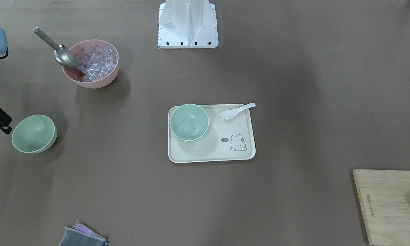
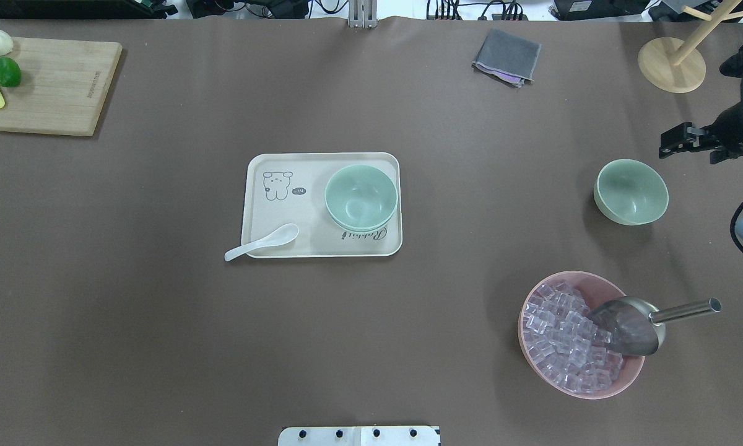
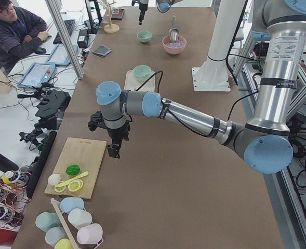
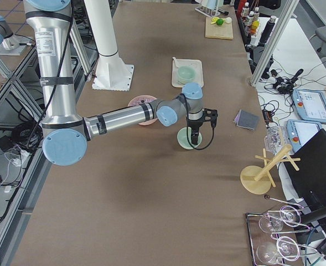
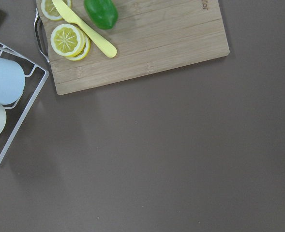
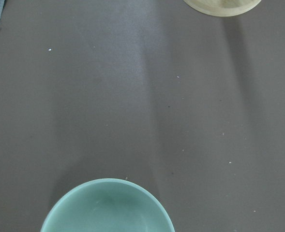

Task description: Stack green bowls together

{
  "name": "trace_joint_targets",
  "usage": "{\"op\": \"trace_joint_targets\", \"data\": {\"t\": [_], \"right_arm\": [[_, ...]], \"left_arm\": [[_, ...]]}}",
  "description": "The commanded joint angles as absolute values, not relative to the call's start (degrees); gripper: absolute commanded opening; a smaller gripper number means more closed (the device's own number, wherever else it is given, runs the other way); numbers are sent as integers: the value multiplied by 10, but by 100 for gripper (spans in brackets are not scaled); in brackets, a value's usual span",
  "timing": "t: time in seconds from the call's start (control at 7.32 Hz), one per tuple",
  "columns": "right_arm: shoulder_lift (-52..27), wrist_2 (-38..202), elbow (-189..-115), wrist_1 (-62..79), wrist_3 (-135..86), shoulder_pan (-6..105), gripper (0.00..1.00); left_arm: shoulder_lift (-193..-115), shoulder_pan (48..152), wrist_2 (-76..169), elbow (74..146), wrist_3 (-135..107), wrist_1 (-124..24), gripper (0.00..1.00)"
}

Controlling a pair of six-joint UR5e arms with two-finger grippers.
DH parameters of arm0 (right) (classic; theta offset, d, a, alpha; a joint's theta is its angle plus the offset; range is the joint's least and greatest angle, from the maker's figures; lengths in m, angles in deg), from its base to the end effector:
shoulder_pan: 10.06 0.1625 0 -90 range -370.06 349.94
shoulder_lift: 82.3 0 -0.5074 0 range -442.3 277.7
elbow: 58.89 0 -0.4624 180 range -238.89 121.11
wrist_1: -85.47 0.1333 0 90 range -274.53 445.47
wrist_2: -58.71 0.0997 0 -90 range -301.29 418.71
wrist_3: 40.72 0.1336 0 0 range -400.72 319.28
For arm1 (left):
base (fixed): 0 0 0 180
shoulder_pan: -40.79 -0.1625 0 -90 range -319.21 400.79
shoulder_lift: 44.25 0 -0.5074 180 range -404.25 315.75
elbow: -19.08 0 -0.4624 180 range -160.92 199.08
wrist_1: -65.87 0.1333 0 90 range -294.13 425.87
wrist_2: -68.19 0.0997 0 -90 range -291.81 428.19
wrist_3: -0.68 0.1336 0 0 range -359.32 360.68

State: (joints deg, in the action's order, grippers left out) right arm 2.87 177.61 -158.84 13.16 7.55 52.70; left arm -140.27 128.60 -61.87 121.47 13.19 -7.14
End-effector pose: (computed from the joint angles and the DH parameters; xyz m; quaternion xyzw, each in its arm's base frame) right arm -0.2303 -0.5976 0.5953 0.0674 -0.3552 0.1011 0.9269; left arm -0.0246 -0.5955 0.6208 0.0424 0.3401 0.1244 0.9312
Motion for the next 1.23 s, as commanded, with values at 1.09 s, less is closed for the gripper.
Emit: {"op": "trace_joint_targets", "data": {"t": [1.09], "right_arm": [[65, 1737, -1533, 246, 131, 474, 55]], "left_arm": [[-1378, 1286, -620, 1218, 130, -75, 98]]}}
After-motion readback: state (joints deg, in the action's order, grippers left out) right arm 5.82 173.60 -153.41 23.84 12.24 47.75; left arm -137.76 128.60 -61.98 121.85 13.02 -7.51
